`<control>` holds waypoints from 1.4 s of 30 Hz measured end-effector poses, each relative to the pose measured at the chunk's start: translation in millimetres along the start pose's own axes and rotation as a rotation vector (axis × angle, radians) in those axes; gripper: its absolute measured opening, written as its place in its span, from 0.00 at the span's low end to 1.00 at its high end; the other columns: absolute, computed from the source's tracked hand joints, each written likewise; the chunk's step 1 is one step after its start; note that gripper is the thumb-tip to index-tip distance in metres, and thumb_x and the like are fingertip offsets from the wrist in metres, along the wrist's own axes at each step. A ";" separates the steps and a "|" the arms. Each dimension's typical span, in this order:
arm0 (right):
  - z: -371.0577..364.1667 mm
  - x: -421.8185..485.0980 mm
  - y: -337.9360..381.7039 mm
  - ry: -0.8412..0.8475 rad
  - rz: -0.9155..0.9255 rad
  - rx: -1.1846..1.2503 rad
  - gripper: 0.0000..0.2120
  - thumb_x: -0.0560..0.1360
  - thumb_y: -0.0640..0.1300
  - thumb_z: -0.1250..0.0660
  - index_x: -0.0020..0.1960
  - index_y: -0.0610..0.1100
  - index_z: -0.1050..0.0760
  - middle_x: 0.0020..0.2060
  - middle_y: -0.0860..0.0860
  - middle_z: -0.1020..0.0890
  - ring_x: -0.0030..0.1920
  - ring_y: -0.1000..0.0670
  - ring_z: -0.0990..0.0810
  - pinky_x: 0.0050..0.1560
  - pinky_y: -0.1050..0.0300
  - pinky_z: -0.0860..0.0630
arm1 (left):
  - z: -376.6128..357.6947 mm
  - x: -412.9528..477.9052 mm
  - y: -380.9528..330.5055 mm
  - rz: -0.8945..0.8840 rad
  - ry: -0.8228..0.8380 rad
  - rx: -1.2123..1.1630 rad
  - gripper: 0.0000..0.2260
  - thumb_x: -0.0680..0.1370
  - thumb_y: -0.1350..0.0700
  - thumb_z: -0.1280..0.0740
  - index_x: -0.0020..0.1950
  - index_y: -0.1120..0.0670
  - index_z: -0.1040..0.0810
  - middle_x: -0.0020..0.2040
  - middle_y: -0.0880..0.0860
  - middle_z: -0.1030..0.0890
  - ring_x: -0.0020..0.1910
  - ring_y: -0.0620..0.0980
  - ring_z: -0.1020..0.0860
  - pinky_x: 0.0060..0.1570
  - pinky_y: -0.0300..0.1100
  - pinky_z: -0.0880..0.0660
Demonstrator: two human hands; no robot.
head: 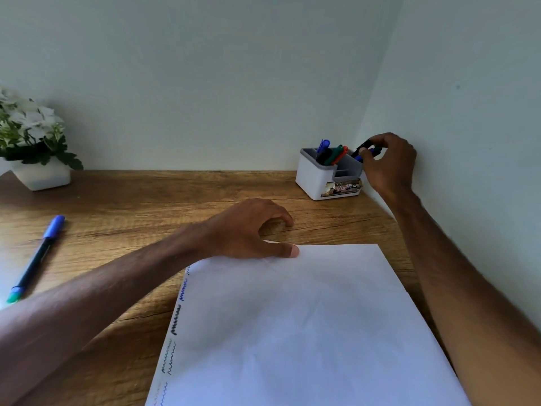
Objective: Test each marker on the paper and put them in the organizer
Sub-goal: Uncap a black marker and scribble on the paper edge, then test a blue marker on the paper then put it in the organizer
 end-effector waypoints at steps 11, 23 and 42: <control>-0.2 -7.3 10.3 0.002 0.027 -0.010 0.18 0.76 0.43 0.24 0.64 0.41 0.20 0.60 0.45 0.17 0.64 0.43 0.21 0.61 0.57 0.27 | -1.7 -0.3 2.5 0.010 0.005 0.006 0.30 0.73 0.25 0.35 0.68 0.41 0.23 0.65 0.40 0.22 0.62 0.42 0.25 0.64 0.45 0.26; 19.1 -53.7 112.9 -0.120 0.379 -0.036 0.12 0.74 0.38 0.27 0.57 0.44 0.20 0.58 0.47 0.17 0.66 0.44 0.23 0.61 0.50 0.27 | -2.4 -1.7 -1.9 -0.007 0.014 0.021 0.29 0.75 0.27 0.35 0.69 0.42 0.24 0.66 0.41 0.22 0.62 0.42 0.25 0.63 0.45 0.24; -53.8 -190.7 233.0 0.486 0.688 0.205 0.08 0.73 0.36 0.30 0.47 0.45 0.15 0.41 0.52 0.13 0.42 0.51 0.16 0.44 0.52 0.20 | 79.7 -115.0 50.6 0.294 -0.290 0.240 0.08 0.78 0.55 0.31 0.54 0.49 0.15 0.58 0.49 0.15 0.57 0.51 0.17 0.54 0.50 0.19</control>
Point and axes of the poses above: each hand's wrist, its own x-axis towards the middle knuckle, its own z-axis out of the back of the hand, y = z × x, the point moved 10 cm from there along x, towards the middle knuckle
